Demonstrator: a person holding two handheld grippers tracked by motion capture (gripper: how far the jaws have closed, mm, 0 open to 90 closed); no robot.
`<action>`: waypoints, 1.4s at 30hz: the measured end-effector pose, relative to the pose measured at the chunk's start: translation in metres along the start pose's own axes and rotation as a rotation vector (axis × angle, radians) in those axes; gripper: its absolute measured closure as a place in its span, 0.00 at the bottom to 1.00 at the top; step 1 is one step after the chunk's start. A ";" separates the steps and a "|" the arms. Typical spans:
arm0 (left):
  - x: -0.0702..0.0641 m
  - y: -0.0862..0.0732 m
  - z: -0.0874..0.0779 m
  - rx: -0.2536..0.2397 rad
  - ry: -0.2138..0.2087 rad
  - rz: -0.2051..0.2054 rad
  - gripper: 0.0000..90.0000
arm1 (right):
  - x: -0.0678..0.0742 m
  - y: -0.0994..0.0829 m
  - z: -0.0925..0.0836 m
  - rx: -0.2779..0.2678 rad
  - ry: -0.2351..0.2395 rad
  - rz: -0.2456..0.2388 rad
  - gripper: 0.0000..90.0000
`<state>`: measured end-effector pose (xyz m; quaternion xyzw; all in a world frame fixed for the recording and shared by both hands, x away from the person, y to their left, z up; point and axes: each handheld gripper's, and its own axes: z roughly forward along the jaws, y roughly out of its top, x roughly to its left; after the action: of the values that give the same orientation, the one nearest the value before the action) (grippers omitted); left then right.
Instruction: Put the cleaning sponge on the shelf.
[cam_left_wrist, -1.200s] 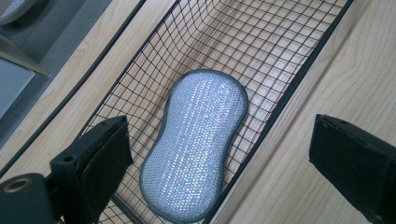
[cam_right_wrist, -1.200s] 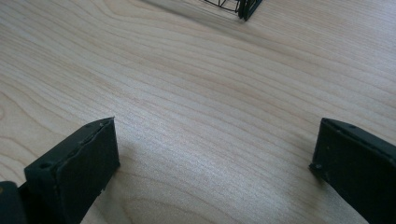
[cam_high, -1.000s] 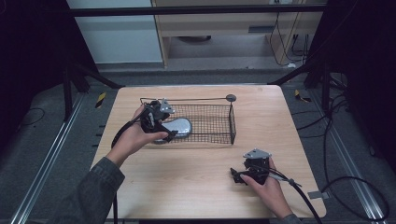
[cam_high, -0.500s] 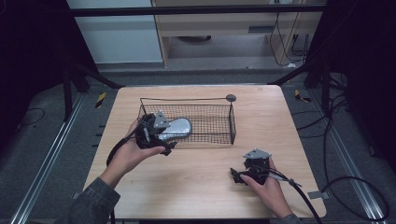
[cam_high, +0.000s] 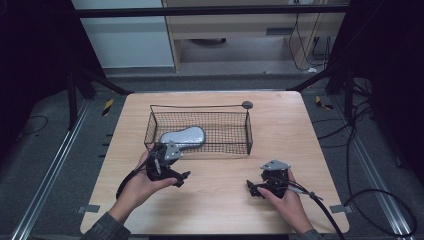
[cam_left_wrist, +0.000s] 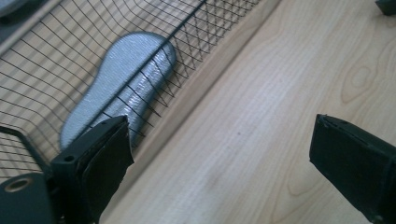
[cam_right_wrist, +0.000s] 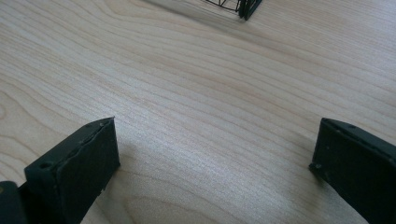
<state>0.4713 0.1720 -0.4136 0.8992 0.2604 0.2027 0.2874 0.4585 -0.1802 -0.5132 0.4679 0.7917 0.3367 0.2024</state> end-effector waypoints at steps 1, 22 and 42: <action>-0.001 -0.003 0.001 0.003 0.000 0.000 0.06 | 0.000 0.000 0.000 0.000 0.000 0.000 0.01; 0.011 -0.076 0.015 0.052 0.066 -0.150 0.06 | 0.000 0.000 0.000 0.000 0.002 0.001 0.01; 0.046 -0.112 0.024 0.030 0.115 -0.276 0.05 | 0.000 0.000 0.000 -0.001 0.002 -0.001 0.01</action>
<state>0.4806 0.2677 -0.4919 0.8459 0.4006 0.2086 0.2835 0.4581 -0.1801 -0.5133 0.4669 0.7920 0.3375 0.2021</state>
